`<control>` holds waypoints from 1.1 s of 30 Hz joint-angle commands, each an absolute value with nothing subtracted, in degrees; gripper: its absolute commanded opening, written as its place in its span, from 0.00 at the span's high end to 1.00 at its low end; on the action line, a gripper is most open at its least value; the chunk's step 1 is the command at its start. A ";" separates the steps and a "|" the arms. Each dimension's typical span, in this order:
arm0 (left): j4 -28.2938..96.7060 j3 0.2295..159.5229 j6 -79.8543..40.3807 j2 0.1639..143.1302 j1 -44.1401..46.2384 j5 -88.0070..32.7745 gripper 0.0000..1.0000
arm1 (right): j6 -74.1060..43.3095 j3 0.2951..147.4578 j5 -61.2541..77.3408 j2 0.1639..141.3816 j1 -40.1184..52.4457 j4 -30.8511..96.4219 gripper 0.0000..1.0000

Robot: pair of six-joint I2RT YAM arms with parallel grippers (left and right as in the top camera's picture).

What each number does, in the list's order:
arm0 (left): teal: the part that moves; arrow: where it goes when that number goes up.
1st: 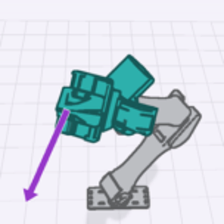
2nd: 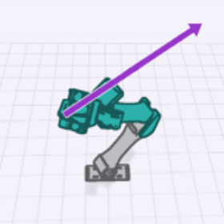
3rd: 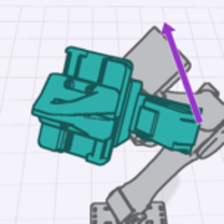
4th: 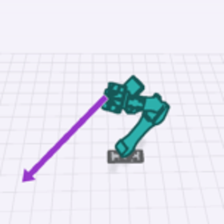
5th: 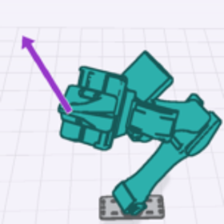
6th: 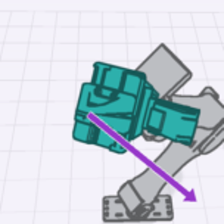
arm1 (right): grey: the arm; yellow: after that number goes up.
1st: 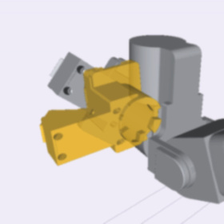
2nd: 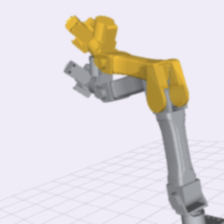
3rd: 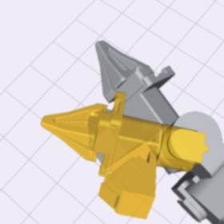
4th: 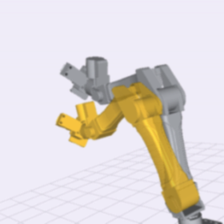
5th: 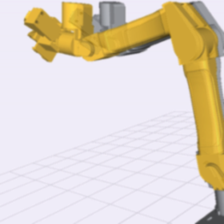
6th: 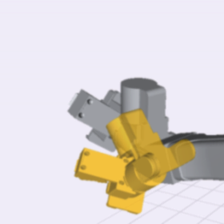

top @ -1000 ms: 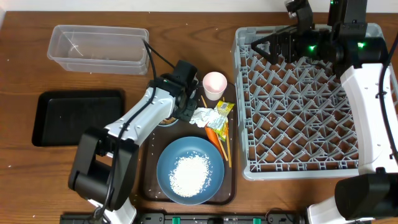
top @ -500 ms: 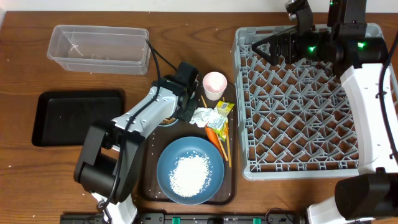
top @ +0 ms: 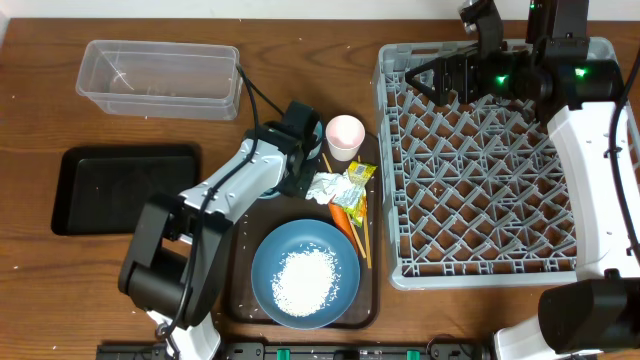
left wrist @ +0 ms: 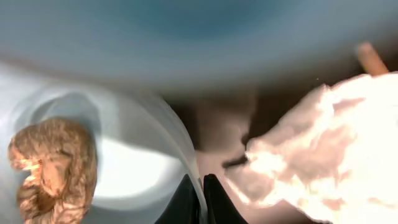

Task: Sort waste into correct bins and load items into the dishwasher rack
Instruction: 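Move left gripper to the light-blue bowl and grasp its rim, then carry the bowl left and tip the food scrap onto the black tray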

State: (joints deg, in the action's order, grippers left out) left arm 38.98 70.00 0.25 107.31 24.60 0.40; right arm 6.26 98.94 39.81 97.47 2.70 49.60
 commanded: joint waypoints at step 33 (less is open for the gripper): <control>44.05 74.22 -0.10 92.97 -37.04 -52.66 0.94 | 5.63 100.27 39.86 96.86 3.03 50.02 0.04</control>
State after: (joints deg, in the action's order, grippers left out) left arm 43.68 74.39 -3.64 90.17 -32.49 -37.71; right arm 6.24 98.94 39.77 97.47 2.70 49.93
